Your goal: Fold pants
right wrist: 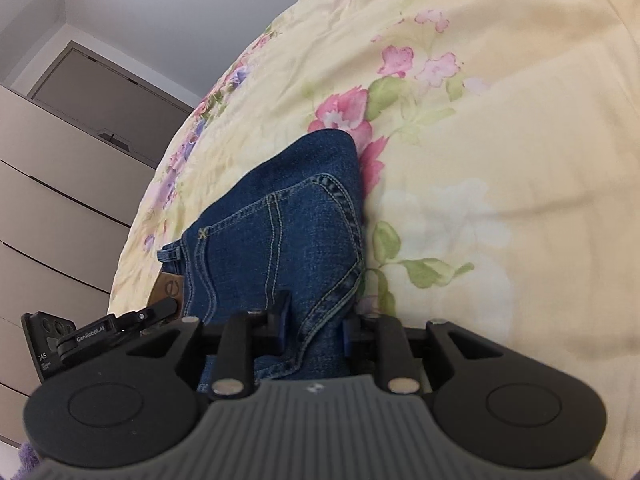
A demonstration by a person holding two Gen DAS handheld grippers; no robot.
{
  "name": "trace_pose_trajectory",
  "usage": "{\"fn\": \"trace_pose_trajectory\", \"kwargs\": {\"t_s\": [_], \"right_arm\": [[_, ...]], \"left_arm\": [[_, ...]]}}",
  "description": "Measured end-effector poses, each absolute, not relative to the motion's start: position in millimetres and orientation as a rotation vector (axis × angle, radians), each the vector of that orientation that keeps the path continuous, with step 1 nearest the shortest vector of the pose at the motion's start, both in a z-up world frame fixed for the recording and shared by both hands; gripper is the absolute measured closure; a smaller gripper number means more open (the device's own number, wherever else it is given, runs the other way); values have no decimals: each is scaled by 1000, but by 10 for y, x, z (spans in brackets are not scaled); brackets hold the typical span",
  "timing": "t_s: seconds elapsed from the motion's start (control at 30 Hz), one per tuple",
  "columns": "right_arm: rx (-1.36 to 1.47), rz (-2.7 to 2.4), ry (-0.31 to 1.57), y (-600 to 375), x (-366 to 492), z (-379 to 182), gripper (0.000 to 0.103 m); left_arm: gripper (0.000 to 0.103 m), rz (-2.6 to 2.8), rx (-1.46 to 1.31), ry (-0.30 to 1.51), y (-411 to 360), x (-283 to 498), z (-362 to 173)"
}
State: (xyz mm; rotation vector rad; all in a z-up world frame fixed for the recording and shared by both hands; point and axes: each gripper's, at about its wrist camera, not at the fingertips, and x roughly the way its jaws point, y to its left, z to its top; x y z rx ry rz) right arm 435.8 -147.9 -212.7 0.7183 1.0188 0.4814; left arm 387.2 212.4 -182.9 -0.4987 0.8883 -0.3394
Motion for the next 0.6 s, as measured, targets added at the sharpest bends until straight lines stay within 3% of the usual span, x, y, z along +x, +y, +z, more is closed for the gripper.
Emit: {"fn": "trace_pose_trajectory", "kwargs": {"t_s": [0.17,0.23,0.43,0.6], "right_arm": [[670,450,1031,-1410,4370,-2058,84],[607,430,1039,-1345,4374,-1953,77],[395,378,1008,-1244,4208,-1518,52],[283,403,894,-1235,3862,-968,44]], "left_arm": [[49,-294,-522,900,2126,3817,-1808],[44,-255,-480,919,2057,3784,-1707],[45,-197,-238,887,1772,3478,-1178],[44,-177,-142,798,1535,3098,-618]]}}
